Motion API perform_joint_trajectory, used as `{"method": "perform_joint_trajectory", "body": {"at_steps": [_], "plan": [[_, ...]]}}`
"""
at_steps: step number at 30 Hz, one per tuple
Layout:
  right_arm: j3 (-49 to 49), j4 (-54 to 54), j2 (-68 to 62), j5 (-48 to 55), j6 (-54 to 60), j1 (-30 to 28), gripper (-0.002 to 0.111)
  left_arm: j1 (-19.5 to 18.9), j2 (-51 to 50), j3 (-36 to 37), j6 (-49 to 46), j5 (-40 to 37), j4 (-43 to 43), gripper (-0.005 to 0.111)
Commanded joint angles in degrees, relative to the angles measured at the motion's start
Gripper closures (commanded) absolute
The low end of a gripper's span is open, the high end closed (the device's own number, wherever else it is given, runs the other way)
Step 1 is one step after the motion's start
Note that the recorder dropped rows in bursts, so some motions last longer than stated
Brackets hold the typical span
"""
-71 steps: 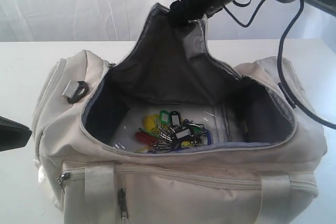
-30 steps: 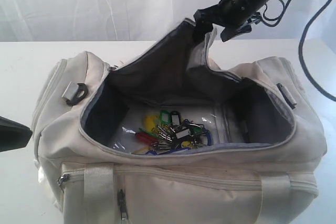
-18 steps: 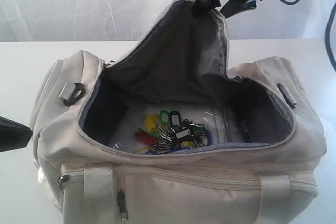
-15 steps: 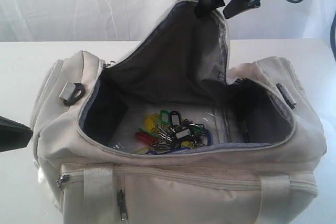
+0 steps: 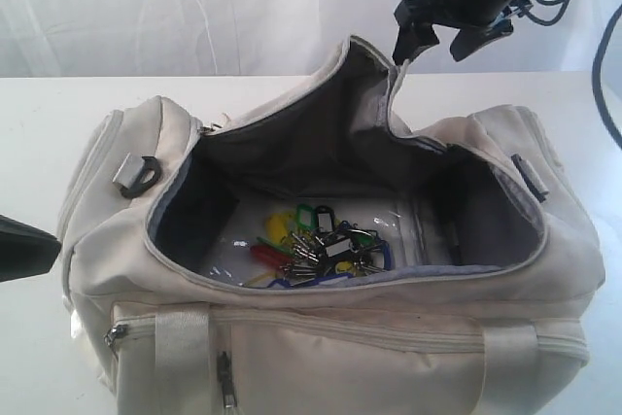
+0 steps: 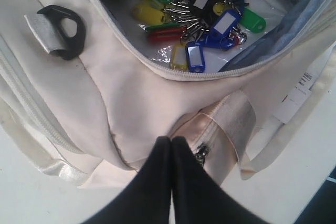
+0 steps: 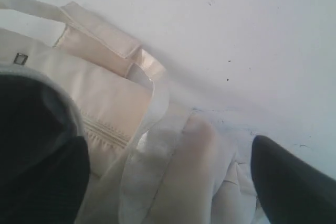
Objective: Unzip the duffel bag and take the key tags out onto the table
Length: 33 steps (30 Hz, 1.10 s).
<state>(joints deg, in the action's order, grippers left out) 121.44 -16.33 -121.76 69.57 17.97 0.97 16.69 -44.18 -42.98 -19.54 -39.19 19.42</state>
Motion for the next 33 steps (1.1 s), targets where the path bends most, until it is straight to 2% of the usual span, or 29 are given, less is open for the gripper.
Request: {"method": "perform_joint_trajectory", "body": {"at_steps": [1,5,7,9,10,11,14,16,19,23,26,30,33], "plan": [[0.7,-0.1,2.4,-3.5,-0.3,-0.4,0.033,0.0,0.1,0.2,-0.2,-0.7,1.1,0.107],[0.8,-2.0,6.9,-5.0,1.4,-0.4,0.041,0.0,0.1,0.2,-0.2,-0.7,1.1,0.107],[0.5,-4.7,9.7,-4.5,3.8,-0.4,0.05,0.0,0.1,0.2,-0.2,-0.7,1.1,0.107],[-1.2,-8.8,12.7,-1.4,6.6,-0.4,0.075,0.0,0.1,0.2,-0.4,-0.8,1.1,0.107],[-3.4,-11.4,14.4,0.4,8.3,-0.4,0.097,0.0,0.1,0.2,-0.4,-0.9,1.1,0.107],[-4.9,-13.4,15.3,0.4,9.6,-0.4,0.109,0.0,0.1,0.2,-0.4,-0.9,1.1,0.107],[-15.2,-27.5,20.3,0.4,16.9,-0.4,0.108,0.0,0.1,0.2,-0.4,-1.1,1.1,0.107],[-22.1,-33.1,23.8,0.4,20.1,0.2,0.108,0.0,0.1,0.2,-0.7,-1.1,1.1,0.107],[-32.5,-35.3,29.5,0.4,23.9,4.0,0.108,0.0,0.1,0.2,-0.8,-1.1,1.1,0.107],[-43.8,-29.0,32.0,-6.0,23.1,12.8,0.108,0.0,0.1,0.2,-0.8,-1.1,1.1,0.107],[-47.8,-24.9,30.9,-13.2,22.3,17.1,0.108,0.0,0.1,0.2,-0.8,-1.1,1.1,0.107],[-49.6,-17.3,28.2,-25.7,15.3,19.6,0.108,0.0,0.1,0.2,-0.8,-1.1,1.1,0.107],[-49.6,-4.0,25.7,-33.0,4.2,19.2,0.108,0.0,0.1,0.2,-0.8,-1.1,1.1,0.107]]}}
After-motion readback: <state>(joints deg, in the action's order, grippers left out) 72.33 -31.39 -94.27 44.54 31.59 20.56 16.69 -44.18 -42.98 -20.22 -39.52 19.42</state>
